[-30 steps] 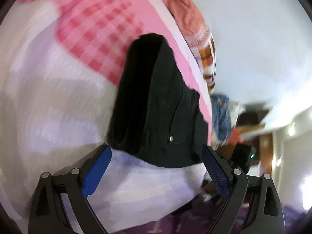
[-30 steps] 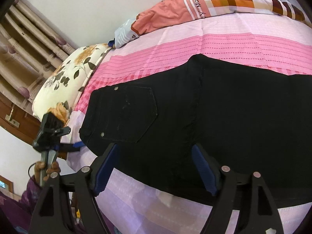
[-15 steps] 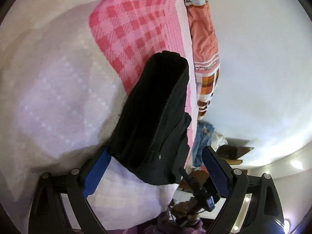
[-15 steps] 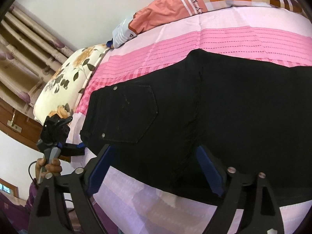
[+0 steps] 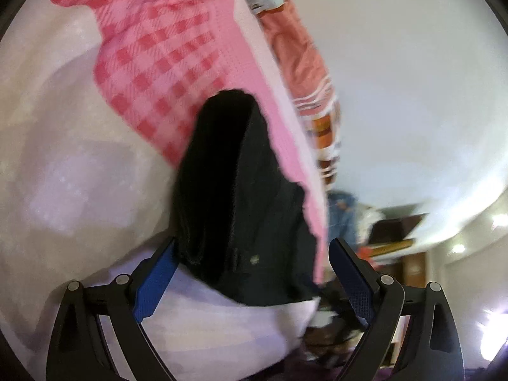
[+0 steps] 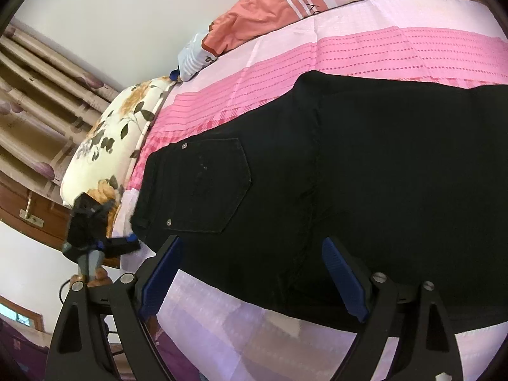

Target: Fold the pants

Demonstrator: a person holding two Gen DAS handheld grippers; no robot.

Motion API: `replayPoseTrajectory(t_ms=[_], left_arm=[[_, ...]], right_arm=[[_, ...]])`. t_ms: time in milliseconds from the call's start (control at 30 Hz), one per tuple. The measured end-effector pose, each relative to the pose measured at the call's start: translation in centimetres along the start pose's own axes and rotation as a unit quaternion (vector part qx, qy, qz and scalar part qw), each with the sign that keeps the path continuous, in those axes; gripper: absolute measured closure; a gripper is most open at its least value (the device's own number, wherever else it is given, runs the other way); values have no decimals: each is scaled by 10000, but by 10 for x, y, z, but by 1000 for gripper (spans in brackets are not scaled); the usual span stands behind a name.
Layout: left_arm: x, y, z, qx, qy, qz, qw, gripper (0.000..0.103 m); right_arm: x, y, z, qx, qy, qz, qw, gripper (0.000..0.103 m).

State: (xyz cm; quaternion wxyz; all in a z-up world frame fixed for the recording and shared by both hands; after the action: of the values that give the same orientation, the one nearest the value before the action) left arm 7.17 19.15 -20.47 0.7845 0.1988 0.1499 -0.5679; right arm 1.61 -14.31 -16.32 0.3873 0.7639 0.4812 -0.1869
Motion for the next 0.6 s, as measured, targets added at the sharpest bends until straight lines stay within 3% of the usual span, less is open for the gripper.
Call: replayPoseTrajectory(t_ms=[133,333,400,433,467,533,600], left_arm=[[2,-3,-8,-270,-65,-19,9996,10],[14,3,4,21,33,-107,9999,10],[16,5,4,206,304,-10,9993,26],[17,4,0,273,611,36,9977,53],[18,3,-8,251,879,66,9958,72],[18,0,-17,101,867,161,9961,74],[18,-1,-14,300,1004,262,9941,75]], right_arm=[[1,0,3,114,61,-19,9999,15],[0,-2,4,178,106,-35,9998,15],[-2,-3,4,162,123,-10,9998,15],[-2,-3,4,159,131,-13,9998,15],[-2,-4,4,157,139,-30,9998,15],[-1,-4,4,130,143,-74,9998,15],[-1,-5,3,85,138,-104,9998,15]])
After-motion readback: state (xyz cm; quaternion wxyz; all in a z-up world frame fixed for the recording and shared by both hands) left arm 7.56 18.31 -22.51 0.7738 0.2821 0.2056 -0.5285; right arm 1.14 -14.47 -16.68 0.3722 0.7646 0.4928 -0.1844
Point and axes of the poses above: each gripper's, at about its wrist camera, not at the fingertips, and x roughly the way its jaws point, z to its right, y to its top, the point moved 8 cm from there along x, roughly the way its jaws point, and after that the axes turned 4 degrees about x, right-handed, at the moved point
